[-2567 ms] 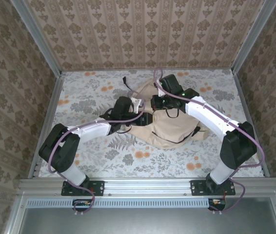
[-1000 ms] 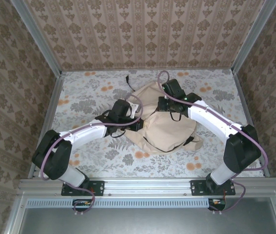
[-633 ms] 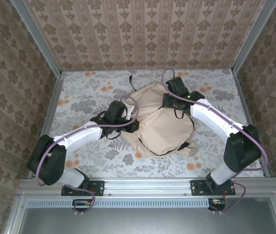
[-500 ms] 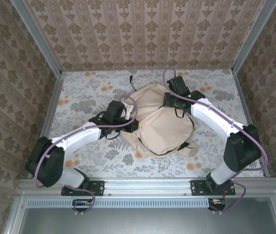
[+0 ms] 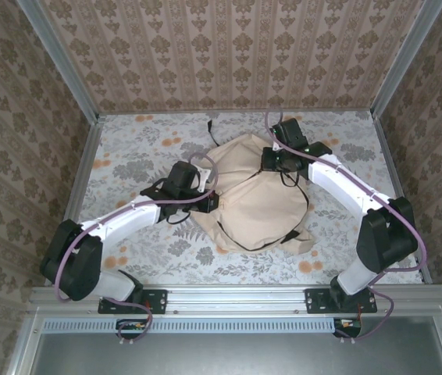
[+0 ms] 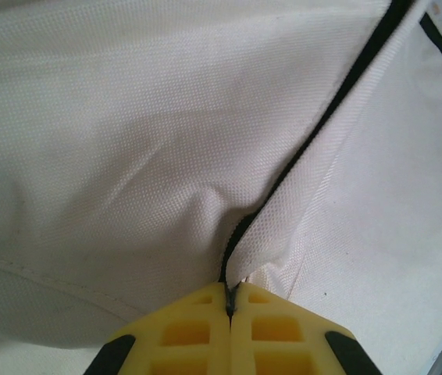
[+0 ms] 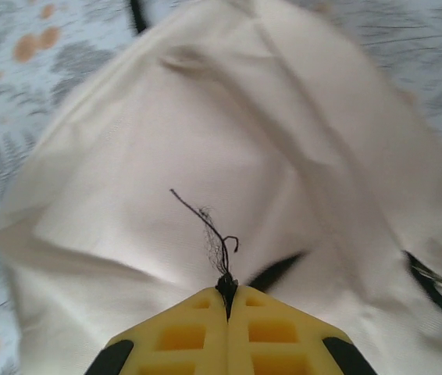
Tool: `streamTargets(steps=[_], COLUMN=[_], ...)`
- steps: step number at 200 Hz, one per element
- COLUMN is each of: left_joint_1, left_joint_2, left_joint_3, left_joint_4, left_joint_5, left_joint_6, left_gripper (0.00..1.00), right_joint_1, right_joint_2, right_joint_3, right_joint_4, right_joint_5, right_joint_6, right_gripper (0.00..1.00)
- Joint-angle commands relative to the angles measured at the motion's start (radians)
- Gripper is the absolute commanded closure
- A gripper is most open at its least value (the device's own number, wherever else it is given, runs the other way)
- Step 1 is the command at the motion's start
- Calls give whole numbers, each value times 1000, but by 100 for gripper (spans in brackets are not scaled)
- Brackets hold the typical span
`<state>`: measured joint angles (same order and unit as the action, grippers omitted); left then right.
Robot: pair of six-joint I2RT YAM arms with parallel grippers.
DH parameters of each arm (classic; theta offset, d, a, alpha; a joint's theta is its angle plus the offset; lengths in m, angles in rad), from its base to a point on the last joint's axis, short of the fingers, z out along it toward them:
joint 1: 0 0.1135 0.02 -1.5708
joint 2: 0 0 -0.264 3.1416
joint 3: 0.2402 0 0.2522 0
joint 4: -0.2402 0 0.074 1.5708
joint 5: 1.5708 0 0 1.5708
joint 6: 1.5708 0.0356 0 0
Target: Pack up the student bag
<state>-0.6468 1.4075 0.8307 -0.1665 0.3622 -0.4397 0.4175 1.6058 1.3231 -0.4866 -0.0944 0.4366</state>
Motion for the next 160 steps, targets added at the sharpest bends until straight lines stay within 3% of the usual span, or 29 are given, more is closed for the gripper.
streamTargets(steps=[1, 38, 63, 114, 160], left_joint_1=[7, 4, 4, 18, 39], left_joint_2=[29, 56, 56, 26, -1], left_joint_3=[16, 38, 40, -3, -36], left_joint_4=[-55, -31, -66, -156, -163], left_joint_5=[15, 22, -5, -62, -65], left_joint_6=[21, 17, 16, 5, 5], left_gripper=[100, 100, 100, 100, 100], right_joint_1=[77, 111, 92, -70, -168], right_joint_2=[-47, -69, -84, -124, -76], right_joint_3=[8, -33, -33, -116, -121], right_joint_4=[56, 103, 54, 51, 54], right_joint_5=[-242, -361, -222, 88, 201], right_joint_6=[-36, 18, 8, 61, 91], right_gripper=[100, 100, 100, 100, 100])
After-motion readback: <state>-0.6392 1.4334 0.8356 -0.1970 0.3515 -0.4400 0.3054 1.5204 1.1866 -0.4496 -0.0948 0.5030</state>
